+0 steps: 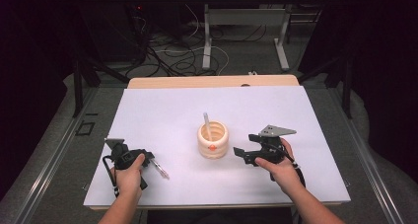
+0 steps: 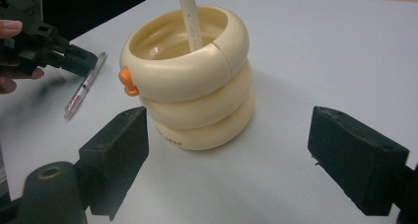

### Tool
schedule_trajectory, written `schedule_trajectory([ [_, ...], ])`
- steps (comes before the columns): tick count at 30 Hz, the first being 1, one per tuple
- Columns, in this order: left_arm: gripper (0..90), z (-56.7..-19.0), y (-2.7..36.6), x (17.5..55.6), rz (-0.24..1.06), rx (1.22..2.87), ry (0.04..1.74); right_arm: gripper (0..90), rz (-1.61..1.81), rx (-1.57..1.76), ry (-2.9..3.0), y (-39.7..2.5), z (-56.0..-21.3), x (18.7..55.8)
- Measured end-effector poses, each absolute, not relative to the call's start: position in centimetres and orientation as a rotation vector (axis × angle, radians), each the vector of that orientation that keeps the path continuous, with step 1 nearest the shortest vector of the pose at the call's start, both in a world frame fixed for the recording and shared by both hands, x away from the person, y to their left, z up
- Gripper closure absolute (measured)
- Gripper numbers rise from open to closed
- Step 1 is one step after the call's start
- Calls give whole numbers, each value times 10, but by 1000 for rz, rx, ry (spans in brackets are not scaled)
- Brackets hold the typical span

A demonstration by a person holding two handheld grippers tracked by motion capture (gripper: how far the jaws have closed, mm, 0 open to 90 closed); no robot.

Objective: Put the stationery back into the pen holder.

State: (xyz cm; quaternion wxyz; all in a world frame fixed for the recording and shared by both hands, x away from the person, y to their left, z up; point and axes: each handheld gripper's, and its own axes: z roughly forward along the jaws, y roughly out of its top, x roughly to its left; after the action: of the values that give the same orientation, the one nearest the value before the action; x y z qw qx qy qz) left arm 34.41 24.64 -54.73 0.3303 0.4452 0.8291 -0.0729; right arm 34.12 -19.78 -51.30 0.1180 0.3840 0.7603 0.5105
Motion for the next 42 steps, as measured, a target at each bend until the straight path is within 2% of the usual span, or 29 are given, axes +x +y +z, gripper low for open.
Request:
schedule_trajectory([
  [8,746,-548,244,345,-159,1163,2178,154,1492,1121,2228,-198,-512,341],
  [20,762,-550,242,343,-134,1121,2180,155,1495,1126,2232,-197,-513,341],
  [30,790,-552,244,342,-177,1047,2187,155,1495,1114,2237,-197,-513,341],
  [42,797,-551,239,342,-197,1089,2107,155,1502,1108,2238,-197,-514,341],
])
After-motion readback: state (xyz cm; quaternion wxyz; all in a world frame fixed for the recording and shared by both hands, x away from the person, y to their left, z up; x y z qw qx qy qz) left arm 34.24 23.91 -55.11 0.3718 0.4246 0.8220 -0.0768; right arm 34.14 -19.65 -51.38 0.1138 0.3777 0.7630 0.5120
